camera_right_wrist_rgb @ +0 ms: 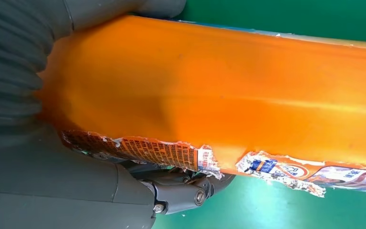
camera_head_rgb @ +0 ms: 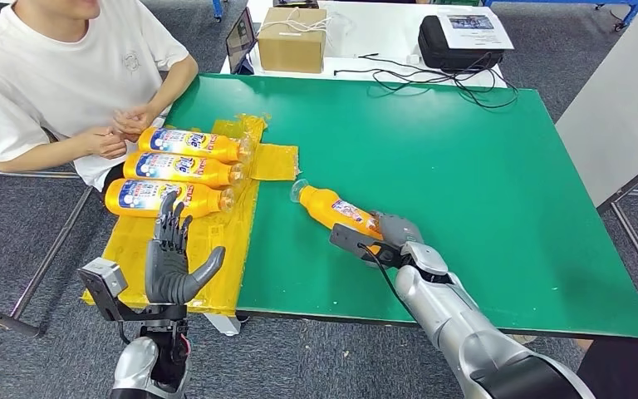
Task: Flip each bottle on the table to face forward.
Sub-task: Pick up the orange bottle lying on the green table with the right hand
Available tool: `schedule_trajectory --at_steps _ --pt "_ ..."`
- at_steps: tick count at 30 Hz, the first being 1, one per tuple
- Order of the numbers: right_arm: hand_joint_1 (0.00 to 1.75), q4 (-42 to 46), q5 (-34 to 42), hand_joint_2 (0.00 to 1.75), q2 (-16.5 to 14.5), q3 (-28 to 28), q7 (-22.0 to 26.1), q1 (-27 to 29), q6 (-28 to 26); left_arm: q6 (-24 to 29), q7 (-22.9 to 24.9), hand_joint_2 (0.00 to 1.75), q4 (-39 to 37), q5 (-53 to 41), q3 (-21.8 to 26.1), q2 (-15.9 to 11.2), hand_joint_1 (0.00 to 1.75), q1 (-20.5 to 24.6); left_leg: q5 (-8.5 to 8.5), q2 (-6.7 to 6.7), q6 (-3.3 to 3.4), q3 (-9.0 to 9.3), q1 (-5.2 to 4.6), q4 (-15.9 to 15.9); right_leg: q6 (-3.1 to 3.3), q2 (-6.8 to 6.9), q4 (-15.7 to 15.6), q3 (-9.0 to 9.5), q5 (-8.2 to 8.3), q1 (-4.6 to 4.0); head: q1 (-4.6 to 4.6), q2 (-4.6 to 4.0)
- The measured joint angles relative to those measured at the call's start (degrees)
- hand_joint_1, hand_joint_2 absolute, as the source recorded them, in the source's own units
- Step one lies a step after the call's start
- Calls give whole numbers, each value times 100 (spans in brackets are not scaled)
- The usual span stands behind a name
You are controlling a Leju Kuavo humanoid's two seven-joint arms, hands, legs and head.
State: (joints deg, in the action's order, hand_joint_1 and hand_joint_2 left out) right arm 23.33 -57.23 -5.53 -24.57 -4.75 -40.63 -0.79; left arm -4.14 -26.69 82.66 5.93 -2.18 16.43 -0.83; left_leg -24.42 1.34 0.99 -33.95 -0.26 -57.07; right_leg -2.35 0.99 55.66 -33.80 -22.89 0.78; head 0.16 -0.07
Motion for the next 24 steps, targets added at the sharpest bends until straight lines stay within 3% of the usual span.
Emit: schedule_trajectory --at_steps 3,5,9,11,18,24 --pt "175 -38 58 175 0 24 -13 -19 20 -10 -1 175 -61 -3 15 -19 0 14 0 -1 0 0 0 0 0 1 0 2 -1 0 -1 0" --pt "175 -41 232 175 0 69 251 5 -40 -55 -18 175 -86 2 24 -33 0 4 0 -3 0 2 0 0 0 1 0 4 -1 0 0 0" --pt "175 73 1139 175 -13 414 1767 350 -515 -225 -68 175 -79 70 28 -66 0 -106 -2 -6 1 0 0 0 0 1 0 6 0 1 2 0" --pt "175 204 1365 175 -44 582 2170 576 -688 -264 -70 175 -59 91 25 -71 0 -176 -3 -6 0 -4 -1 0 0 1 0 0 -1 0 1 0" --pt "175 538 1551 175 -89 838 2342 878 -768 -304 -68 175 -35 145 18 -74 0 -256 -2 -14 0 -8 1 1 0 1 0 -4 -4 -1 0 0" --pt "175 1347 2558 175 -262 1093 3259 1546 -1254 -644 69 175 -35 958 13 -46 0 -308 -1 -24 0 -33 1 1 0 6 2 -21 -4 -1 1 0"
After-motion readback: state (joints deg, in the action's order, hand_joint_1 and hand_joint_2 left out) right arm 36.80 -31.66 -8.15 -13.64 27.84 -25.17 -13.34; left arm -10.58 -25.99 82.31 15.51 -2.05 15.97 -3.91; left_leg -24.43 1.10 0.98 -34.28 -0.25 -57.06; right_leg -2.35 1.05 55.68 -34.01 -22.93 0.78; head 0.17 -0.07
